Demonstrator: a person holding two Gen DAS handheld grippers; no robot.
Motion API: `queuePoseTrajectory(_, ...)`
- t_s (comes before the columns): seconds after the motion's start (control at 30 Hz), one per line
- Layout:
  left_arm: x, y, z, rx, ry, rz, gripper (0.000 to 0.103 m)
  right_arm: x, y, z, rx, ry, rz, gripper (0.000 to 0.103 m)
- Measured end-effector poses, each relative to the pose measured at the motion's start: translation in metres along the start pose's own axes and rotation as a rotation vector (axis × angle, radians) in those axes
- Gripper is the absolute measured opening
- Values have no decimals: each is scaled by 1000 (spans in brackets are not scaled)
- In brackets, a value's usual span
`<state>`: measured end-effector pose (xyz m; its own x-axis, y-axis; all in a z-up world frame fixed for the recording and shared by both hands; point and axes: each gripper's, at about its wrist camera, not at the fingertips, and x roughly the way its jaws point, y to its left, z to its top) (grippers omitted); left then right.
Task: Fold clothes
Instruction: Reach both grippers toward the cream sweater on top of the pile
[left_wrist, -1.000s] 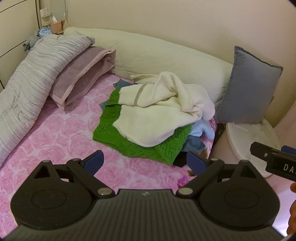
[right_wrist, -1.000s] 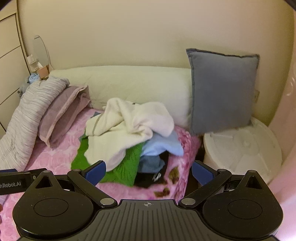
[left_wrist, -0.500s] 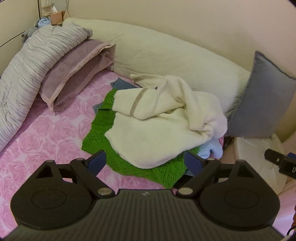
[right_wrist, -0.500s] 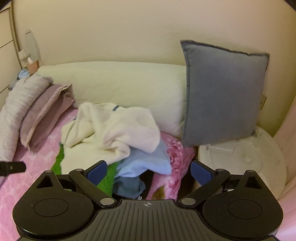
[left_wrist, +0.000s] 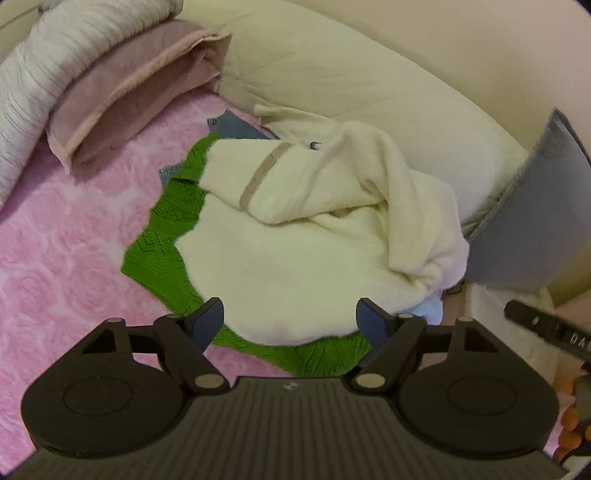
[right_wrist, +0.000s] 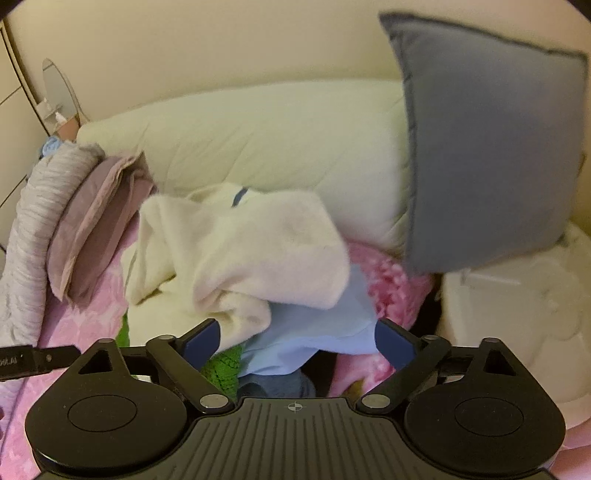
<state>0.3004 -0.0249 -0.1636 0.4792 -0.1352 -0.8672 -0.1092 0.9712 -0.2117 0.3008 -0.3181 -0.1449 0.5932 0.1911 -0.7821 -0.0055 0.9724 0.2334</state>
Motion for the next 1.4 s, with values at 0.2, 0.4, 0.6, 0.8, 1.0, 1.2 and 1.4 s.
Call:
queuePoseTrajectory(0.2, 31, -7, 20, 81, 2, 42, 69, 32, -10, 11, 3, 69, 26, 89)
queuePoseTrajectory(0.4, 65, -16, 38, 180, 5, 47, 64, 63, -17, 22, 1, 91, 22, 89)
queuePoseTrajectory(0.6, 94, -16, 51, 243, -2, 45, 64, 95, -33, 28, 27, 78, 35, 89)
queuePoseTrajectory(0.8, 117, -12, 63, 276, -19, 30, 64, 121, -58, 22, 133, 54, 151, 89)
queuePoseTrajectory(1.0, 140, -12, 72, 275, -39, -22, 66, 134, -68, 10, 301, 36, 245, 89)
queuePoseTrajectory(1.2, 160, -16, 74, 315, -53, -78, 53, 145, -74, 2, 523, 61, 322, 87)
queuePoseTrajectory(1.4, 139, 0, 73, 250, -104, -146, 9, 134, -59, 14, 518, -10, 359, 7)
